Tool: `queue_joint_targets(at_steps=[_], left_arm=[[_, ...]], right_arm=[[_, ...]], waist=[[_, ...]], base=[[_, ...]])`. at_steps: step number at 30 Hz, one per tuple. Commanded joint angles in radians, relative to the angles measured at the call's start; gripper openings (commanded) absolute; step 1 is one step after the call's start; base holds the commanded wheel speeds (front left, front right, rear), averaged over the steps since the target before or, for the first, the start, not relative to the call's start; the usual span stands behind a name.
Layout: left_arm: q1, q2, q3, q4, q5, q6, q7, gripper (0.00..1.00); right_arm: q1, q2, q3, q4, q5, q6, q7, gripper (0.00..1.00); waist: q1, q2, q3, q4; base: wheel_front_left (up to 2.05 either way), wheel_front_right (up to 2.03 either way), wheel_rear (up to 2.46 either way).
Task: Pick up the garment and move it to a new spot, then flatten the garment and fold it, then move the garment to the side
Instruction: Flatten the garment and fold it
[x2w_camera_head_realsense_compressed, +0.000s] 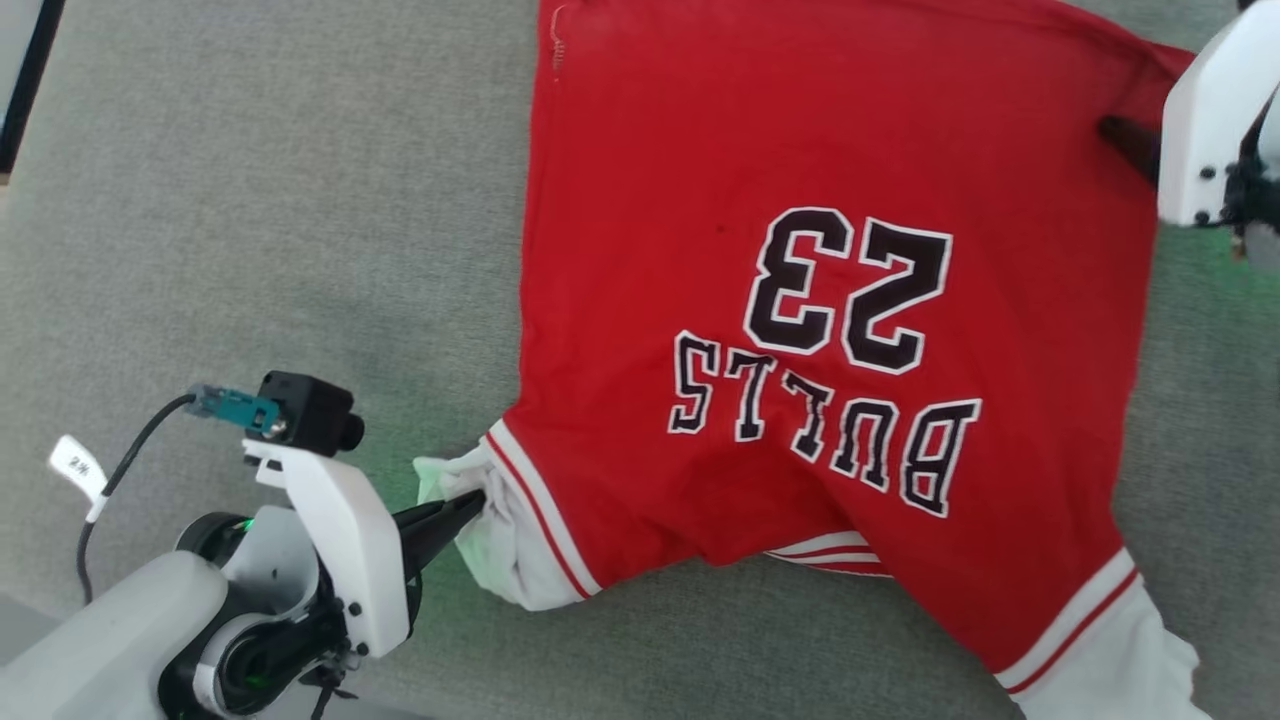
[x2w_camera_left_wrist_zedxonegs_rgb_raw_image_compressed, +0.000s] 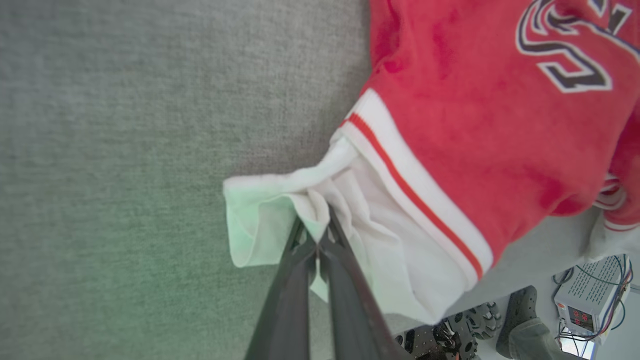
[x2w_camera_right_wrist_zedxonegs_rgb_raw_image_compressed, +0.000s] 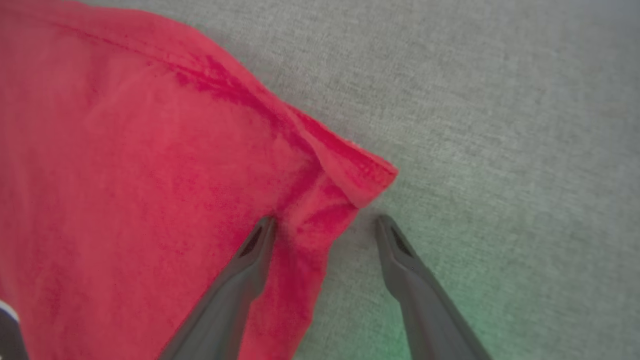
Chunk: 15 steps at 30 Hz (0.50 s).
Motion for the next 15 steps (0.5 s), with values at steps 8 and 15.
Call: queue_joint_targets(at_steps=[8, 15], left_arm=[[-0.026, -0.037, -0.016, 0.057, 0.001, -0.033, 0.012, 0.0], [-0.005, -0.018, -0.004, 0.075, -0.008, -0.029, -0.001, 0.0]], right_arm=[[0.094, 0.028, 0.079, 0.25, 0.031, 0.0, 0.214, 0.0], [0.093, -0.037, 0.133, 0.169, 0.072, -0.001, 0.168, 0.0]], waist=[[0.0, 0.0, -0.001, 0.03], [0.0, 0.0, -0.04, -0.003]], base=[[0.0, 0.0, 0.0], [0.0, 0.0, 0.0]])
